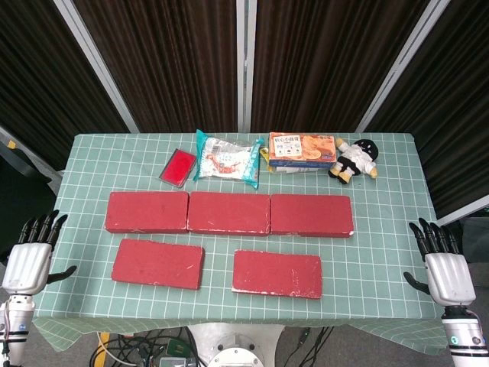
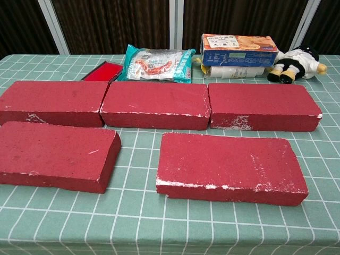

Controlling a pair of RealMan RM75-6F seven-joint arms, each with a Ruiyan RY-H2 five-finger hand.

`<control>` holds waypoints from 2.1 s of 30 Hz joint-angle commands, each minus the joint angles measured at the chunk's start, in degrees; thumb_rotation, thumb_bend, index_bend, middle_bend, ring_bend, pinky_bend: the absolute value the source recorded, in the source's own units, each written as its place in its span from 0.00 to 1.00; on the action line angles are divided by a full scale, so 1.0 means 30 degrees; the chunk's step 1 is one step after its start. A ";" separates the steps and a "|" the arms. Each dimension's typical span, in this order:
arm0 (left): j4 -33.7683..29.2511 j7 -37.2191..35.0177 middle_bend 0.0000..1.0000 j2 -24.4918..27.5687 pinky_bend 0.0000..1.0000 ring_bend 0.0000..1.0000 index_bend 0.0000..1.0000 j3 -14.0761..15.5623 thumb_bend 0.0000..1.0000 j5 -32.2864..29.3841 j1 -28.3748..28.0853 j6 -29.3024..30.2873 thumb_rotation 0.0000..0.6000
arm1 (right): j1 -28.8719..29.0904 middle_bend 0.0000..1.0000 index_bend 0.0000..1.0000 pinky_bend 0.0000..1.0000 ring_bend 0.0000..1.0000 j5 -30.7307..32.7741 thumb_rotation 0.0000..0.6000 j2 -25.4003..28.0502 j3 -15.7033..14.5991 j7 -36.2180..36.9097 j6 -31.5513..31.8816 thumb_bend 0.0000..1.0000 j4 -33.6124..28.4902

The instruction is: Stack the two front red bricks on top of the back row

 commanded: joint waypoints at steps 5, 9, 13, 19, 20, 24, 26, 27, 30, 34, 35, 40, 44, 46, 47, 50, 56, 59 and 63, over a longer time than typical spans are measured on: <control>-0.0048 0.0043 0.00 0.0033 0.00 0.00 0.06 0.0029 0.00 0.0031 0.0014 0.0010 1.00 | 0.0017 0.00 0.00 0.00 0.00 0.0110 1.00 -0.0051 0.0008 -0.0003 -0.0097 0.09 0.0071; -0.0146 0.0090 0.00 0.0090 0.00 0.00 0.06 0.0020 0.00 0.0083 -0.0004 0.0029 1.00 | 0.0024 0.00 0.00 0.00 0.00 0.0110 1.00 -0.0014 0.0041 0.0097 -0.0075 0.09 0.0084; -0.0263 0.0170 0.00 0.0068 0.00 0.00 0.06 0.0016 0.00 0.0007 -0.0055 -0.0105 1.00 | 0.0040 0.00 0.00 0.00 0.00 0.0113 1.00 0.0024 0.0024 0.0179 -0.0137 0.09 0.0046; -0.0692 0.0290 0.00 0.0238 0.00 0.00 0.06 -0.0013 0.00 0.0180 -0.0133 -0.0054 1.00 | 0.0156 0.00 0.00 0.00 0.00 0.0134 1.00 -0.0006 0.0131 0.0336 -0.0213 0.09 0.0005; -0.0730 0.0230 0.00 0.0263 0.00 0.00 0.06 -0.0002 0.00 0.0233 -0.0124 -0.0021 1.00 | 0.0173 0.00 0.00 0.00 0.00 0.0127 1.00 -0.0021 0.0128 0.0281 -0.0233 0.09 0.0017; -0.0875 0.0226 0.00 0.0378 0.00 0.00 0.06 0.0143 0.00 0.0325 -0.0064 -0.0037 1.00 | 0.0218 0.00 0.00 0.00 0.00 0.0033 1.00 0.0031 0.0077 -0.0004 -0.0271 0.09 0.0031; -0.0916 0.0229 0.00 0.0346 0.00 0.00 0.06 0.0159 0.00 0.0192 -0.0046 -0.0121 1.00 | 0.0205 0.00 0.00 0.00 0.00 0.0092 1.00 0.0085 0.0135 0.0040 -0.0215 0.09 -0.0057; -0.0969 0.0221 0.00 0.0354 0.00 0.00 0.06 0.0175 0.00 0.0129 -0.0057 -0.0212 1.00 | 0.0198 0.00 0.00 0.00 0.00 0.0124 1.00 0.0116 0.0172 0.0084 -0.0179 0.09 -0.0115; -0.1213 0.0141 0.00 0.0489 0.00 0.00 0.06 0.0273 0.00 0.0181 -0.0164 -0.0508 1.00 | 0.0186 0.00 0.00 0.00 0.00 0.0154 1.00 0.0192 0.0247 0.0093 -0.0073 0.09 -0.0227; -0.2177 -0.0403 0.00 0.0971 0.00 0.00 0.06 0.0583 0.00 0.0608 -0.0288 -0.0895 1.00 | 0.0157 0.00 0.00 0.00 0.00 0.0150 1.00 0.0303 0.0254 0.0076 -0.0007 0.09 -0.0380; -0.2470 -0.0562 0.00 0.1132 0.00 0.00 0.06 0.0687 0.00 0.0729 -0.0322 -0.1023 1.00 | 0.0156 0.00 0.00 0.00 0.00 0.0158 1.00 0.0334 0.0270 0.0083 0.0010 0.09 -0.0410; -0.4267 -0.1067 0.00 0.2055 0.00 0.00 0.06 0.1518 0.00 0.1386 -0.0750 -0.2430 1.00 | 0.0172 0.00 0.00 0.00 0.00 0.0220 1.00 0.0567 0.0457 0.0157 0.0171 0.09 -0.0620; -0.5143 -0.1177 0.00 0.2101 0.00 0.00 0.06 0.1928 0.00 0.1872 -0.1382 -0.3722 1.00 | 0.0145 0.00 0.00 0.00 0.00 0.0277 1.00 0.0767 0.0579 0.0239 0.0323 0.09 -0.0774; -0.5288 -0.1181 0.00 0.1816 0.00 0.00 0.06 0.1922 0.00 0.1997 -0.1802 -0.4348 1.00 | 0.0120 0.00 0.00 0.00 0.00 0.0328 1.00 0.0850 0.0625 0.0306 0.0381 0.09 -0.0820; -0.5295 -0.1164 0.00 0.1613 0.00 0.00 0.06 0.1883 0.00 0.2043 -0.1977 -0.4566 1.00 | 0.0113 0.00 0.00 0.00 0.00 0.0345 1.00 0.0881 0.0640 0.0339 0.0396 0.09 -0.0830; -0.5274 -0.0976 0.00 0.0769 0.00 0.00 0.05 0.1750 0.00 0.1977 -0.2558 -0.5383 1.00 | 0.0133 0.00 0.00 0.00 0.00 0.0431 1.00 0.0940 0.0630 0.0367 0.0280 0.09 -0.0809; -0.5515 0.0217 0.00 -0.0476 0.00 0.00 0.05 0.1256 0.00 0.0429 -0.3705 -0.7228 1.00 | 0.0148 0.00 0.00 0.00 0.00 0.0559 1.00 0.0898 0.0605 0.0395 0.0147 0.09 -0.0725; -0.5773 0.0844 0.00 -0.0782 0.00 0.00 0.04 0.0980 0.00 -0.0418 -0.4206 -0.7866 1.00 | 0.0171 0.00 0.00 0.00 0.00 0.0664 1.00 0.0901 0.0619 0.0451 0.0050 0.09 -0.0613; -0.6054 0.1898 0.00 -0.1181 0.00 0.00 0.04 0.0695 0.00 -0.1564 -0.4758 -0.8431 1.00 | 0.0213 0.00 0.00 0.00 0.00 0.0716 1.00 0.0871 0.0593 0.0465 -0.0084 0.09 -0.0388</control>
